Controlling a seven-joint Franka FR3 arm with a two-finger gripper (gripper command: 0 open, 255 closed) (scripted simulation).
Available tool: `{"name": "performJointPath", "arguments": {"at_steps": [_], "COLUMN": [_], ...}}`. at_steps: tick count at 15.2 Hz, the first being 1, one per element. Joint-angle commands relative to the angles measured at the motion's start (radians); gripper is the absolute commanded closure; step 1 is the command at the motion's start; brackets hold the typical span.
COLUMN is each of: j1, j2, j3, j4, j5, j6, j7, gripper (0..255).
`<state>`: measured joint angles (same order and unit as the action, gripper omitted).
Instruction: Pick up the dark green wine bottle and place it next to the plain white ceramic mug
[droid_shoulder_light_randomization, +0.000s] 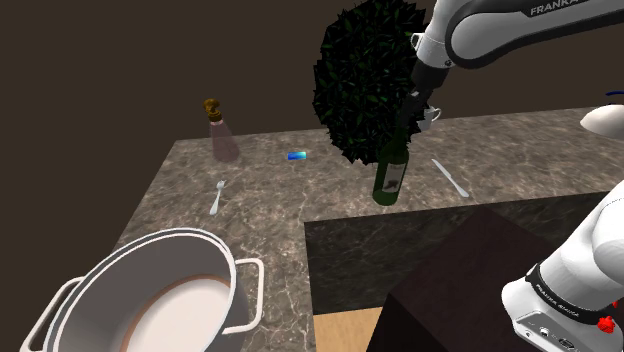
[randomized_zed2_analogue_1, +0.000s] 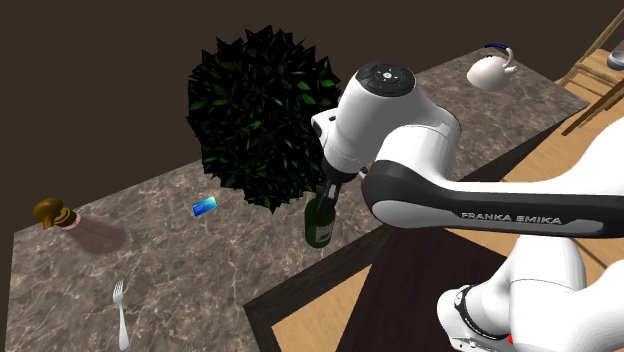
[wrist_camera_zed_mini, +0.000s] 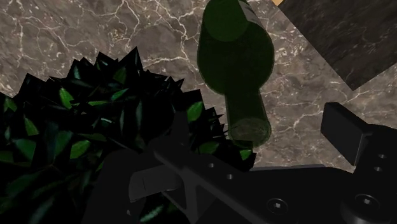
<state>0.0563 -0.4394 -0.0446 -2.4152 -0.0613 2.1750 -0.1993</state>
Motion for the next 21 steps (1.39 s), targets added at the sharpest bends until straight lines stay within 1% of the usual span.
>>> {"name": "performJointPath", "arguments": {"at_steps": [1, 4, 12, 13, 21], "j1": [0.000, 0.000, 0.000, 0.000, 0.000], "j2": [0.015, 0.042, 0.042, 0.042, 0.043], "j3": [-0.001, -0.003, -0.003, -0.003, -0.003], "j4": [-0.017, -0.042, -0.042, -0.042, -0.041], "j5": [0.000, -0.002, -0.002, -0.002, -0.002], "j6": [0.032, 0.085, 0.084, 0.084, 0.085], "j7": [-0.001, 0.000, 0.000, 0.000, 0.000], "gripper": [0, 0, 0, 255, 255]}}
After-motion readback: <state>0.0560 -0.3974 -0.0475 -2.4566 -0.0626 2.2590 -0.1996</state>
